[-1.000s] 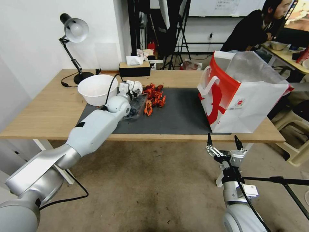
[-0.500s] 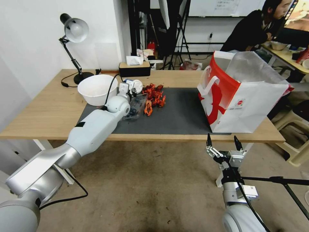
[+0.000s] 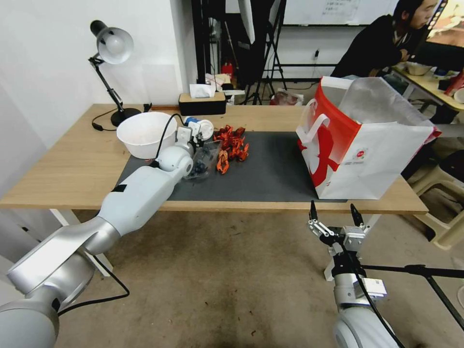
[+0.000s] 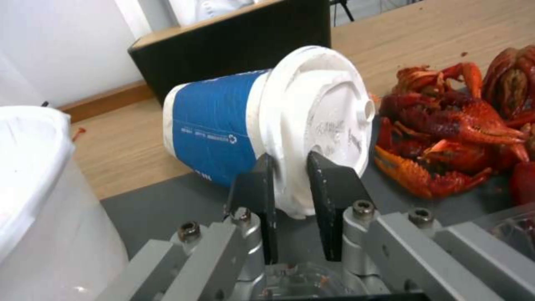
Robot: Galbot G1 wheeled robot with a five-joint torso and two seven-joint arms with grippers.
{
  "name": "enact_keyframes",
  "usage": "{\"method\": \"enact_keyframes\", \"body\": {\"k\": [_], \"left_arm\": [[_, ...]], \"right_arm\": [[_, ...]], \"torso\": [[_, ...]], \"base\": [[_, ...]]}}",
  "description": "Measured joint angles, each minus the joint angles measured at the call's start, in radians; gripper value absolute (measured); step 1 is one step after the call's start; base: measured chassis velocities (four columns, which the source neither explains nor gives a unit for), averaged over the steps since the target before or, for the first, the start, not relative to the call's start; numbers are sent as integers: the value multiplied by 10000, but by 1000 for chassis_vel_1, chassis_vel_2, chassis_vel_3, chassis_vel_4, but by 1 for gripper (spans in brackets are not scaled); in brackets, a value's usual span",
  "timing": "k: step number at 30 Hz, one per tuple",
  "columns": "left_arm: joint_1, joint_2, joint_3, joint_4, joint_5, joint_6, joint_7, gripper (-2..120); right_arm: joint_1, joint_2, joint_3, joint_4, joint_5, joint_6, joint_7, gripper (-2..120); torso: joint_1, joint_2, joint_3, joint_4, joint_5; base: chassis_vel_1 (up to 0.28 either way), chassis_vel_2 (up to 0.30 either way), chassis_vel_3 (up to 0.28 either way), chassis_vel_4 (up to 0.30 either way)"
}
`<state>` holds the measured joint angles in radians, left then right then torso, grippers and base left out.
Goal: Pick up the trash from the table and place it into the takeout bag.
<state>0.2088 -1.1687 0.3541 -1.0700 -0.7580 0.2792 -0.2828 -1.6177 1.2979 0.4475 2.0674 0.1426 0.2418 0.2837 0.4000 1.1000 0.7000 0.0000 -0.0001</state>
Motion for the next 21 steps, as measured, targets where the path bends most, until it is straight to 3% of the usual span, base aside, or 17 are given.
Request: {"method": "enact_keyframes", "body": {"k": [13,16,17,19,21], "left_arm": [[47,247,-243,-332,208,-996,928,13],[52,386,-407,-505,214,-1818,1941,13],[52,386,-407,-505,214,-1818,1941,13],[40,477,-492,-611,138,-2610,2740,13],[25,500,-517,-649,84,-2898,3039,13]], "right_arm": [[25,-8,2,4,0,-15,0,100],[27,-20,3,4,0,-19,0,100],[27,-20,3,4,0,-19,0,100],[28,-23,3,4,-1,-20,0,100],[30,-23,4,4,-3,-22,0,100]], "torso": [[0,-2,0,0,0],[0,-2,0,0,0],[0,-2,0,0,0],[0,-1,0,0,1],[0,-1,0,1,0]], "base": [[0,0,0,0],[0,0,0,0],[0,0,0,0],[0,0,0,0],[0,0,0,0]]}}
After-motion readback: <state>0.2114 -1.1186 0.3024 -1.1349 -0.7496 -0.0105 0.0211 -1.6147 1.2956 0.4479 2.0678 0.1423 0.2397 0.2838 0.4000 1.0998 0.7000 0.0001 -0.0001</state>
